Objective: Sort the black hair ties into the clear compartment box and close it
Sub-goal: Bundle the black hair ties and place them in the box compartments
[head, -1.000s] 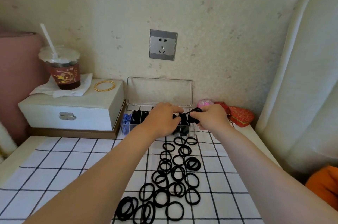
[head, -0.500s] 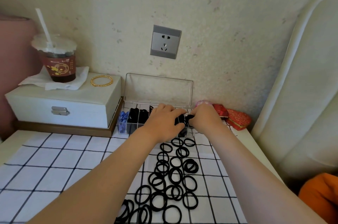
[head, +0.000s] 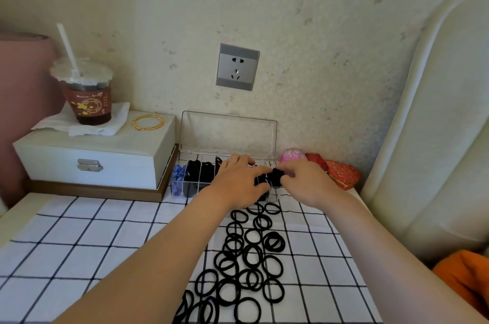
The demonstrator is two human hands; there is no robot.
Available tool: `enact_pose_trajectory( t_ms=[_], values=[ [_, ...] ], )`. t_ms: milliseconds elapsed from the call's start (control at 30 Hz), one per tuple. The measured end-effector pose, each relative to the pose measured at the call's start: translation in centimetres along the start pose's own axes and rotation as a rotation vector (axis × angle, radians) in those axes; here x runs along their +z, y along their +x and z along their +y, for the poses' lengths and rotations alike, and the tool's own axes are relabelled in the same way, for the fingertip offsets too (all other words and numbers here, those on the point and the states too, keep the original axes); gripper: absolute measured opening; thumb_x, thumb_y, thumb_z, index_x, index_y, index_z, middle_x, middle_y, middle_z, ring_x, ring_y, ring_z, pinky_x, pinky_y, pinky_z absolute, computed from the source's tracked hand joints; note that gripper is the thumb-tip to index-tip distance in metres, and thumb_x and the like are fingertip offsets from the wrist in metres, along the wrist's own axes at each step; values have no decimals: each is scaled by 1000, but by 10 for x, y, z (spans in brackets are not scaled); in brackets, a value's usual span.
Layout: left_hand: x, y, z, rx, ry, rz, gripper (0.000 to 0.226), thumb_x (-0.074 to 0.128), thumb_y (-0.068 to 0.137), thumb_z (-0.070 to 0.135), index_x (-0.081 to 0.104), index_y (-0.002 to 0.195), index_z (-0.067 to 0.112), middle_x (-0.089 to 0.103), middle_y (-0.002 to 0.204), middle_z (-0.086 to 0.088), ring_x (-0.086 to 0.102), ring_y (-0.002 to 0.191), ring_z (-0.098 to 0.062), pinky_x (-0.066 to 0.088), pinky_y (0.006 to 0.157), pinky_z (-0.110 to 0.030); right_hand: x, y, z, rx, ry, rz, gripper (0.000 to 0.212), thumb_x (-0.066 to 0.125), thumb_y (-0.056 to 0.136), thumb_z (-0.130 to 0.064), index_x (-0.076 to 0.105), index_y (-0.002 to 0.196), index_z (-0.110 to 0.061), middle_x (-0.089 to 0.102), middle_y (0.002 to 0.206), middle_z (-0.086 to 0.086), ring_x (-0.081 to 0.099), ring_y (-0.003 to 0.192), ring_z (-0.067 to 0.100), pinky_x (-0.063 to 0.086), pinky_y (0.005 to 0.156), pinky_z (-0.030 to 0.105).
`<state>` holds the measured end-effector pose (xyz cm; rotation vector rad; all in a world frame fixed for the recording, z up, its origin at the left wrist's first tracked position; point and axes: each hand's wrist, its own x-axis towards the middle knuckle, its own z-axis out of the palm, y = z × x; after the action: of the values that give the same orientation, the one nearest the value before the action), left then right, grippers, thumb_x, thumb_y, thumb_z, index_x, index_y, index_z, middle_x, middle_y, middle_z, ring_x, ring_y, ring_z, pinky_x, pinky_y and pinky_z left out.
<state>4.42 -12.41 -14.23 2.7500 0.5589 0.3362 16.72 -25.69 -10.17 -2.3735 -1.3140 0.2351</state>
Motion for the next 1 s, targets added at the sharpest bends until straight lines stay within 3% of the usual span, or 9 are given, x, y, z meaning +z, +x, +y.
enact_pose_trajectory(
  t_ms=[67,167,267,367,500,633,800,900,1000],
  values=[
    [-1,0,0,1,-18,8,49,43,95,54,38,144,47,38,146,2,20,140,-18,15,114,-39,4,-6,0,-35,-99,25,40,51,93,-25,66,127,-37,65,117,-5,58,112,18,50,94,40],
    [-1,-2,1,14,-38,47,53,48,94,51,37,145,43,41,144,3,21,139,-18,16,113,-38,15,-7,-2,-15,-344,-10,46,44,95,-31,56,140,-32,40,150,3,32,139,24,34,110,44],
    [-1,-4,4,51,-51,71,52,53,92,48,40,142,42,41,144,7,22,138,-17,14,114,-38,26,-5,-4,20,-432,-91,46,42,95,-33,57,138,-28,30,157,6,22,144,26,29,111,44],
    [0,-4,6,76,-17,24,49,53,91,50,45,138,42,39,146,6,25,138,-18,15,115,-40,25,0,-1,15,-280,-106,45,50,92,-22,61,135,-24,25,160,8,18,147,27,26,116,43],
    [1,-1,6,58,17,-15,54,50,91,54,40,143,42,34,152,5,23,142,-19,14,116,-42,16,4,7,12,-10,81,43,52,89,-5,69,126,-20,34,158,5,23,148,23,22,120,36],
    [2,0,5,71,11,-6,57,53,90,51,39,145,38,37,150,6,27,140,-19,17,116,-41,18,-3,8,-46,-259,12,41,51,93,-23,66,131,-28,31,160,2,21,147,24,25,118,42],
    [-1,-5,4,109,6,37,61,54,90,46,37,147,33,39,148,6,28,139,-18,18,117,-38,17,-9,2,-21,-251,-34,44,50,94,-24,60,137,-27,26,162,5,23,148,25,28,117,42],
    [-5,-13,5,166,33,106,56,56,90,42,42,144,31,42,144,6,28,137,-16,20,114,-36,15,-15,-1,-40,-127,55,42,52,92,-17,62,133,-25,39,151,3,39,137,21,39,106,32],
    [-8,-29,8,216,20,226,46,59,87,35,54,132,28,51,128,6,37,124,-15,29,105,-31,14,-29,-10,-95,-82,132,35,54,91,-16,68,121,-25,51,128,-2,54,113,15,44,89,28]
  ],
)
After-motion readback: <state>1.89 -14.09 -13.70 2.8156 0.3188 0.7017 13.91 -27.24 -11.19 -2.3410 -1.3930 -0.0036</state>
